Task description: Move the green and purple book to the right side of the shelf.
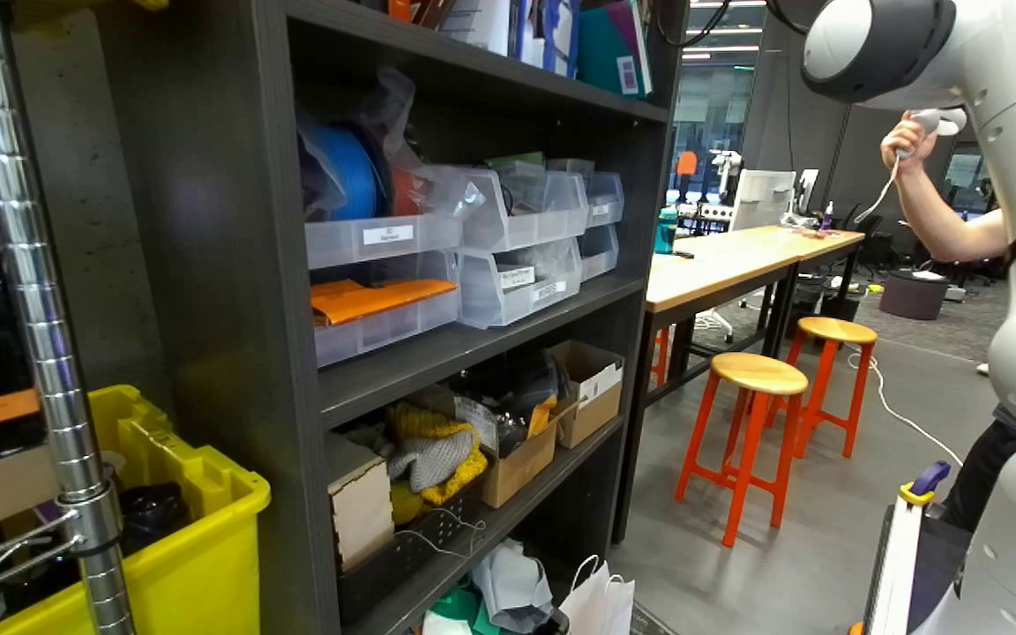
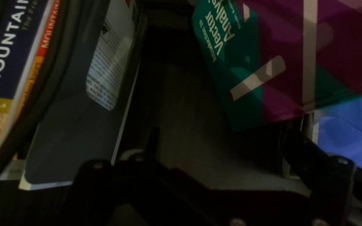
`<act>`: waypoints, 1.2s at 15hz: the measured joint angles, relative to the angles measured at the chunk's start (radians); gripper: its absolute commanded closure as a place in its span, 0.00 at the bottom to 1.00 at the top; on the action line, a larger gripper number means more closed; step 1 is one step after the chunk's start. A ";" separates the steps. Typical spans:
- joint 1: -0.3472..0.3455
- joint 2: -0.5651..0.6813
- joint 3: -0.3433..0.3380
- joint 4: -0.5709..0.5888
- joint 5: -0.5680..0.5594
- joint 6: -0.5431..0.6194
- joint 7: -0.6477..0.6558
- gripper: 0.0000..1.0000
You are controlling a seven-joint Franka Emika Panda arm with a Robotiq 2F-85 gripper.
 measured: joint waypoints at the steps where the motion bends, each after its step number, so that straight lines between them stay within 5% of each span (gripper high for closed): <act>1: 0.000 0.001 0.003 0.000 0.000 -0.001 0.003 0.00; 18: 0.027 -0.033 0.059 0.043 -0.005 -0.177 0.137 0.00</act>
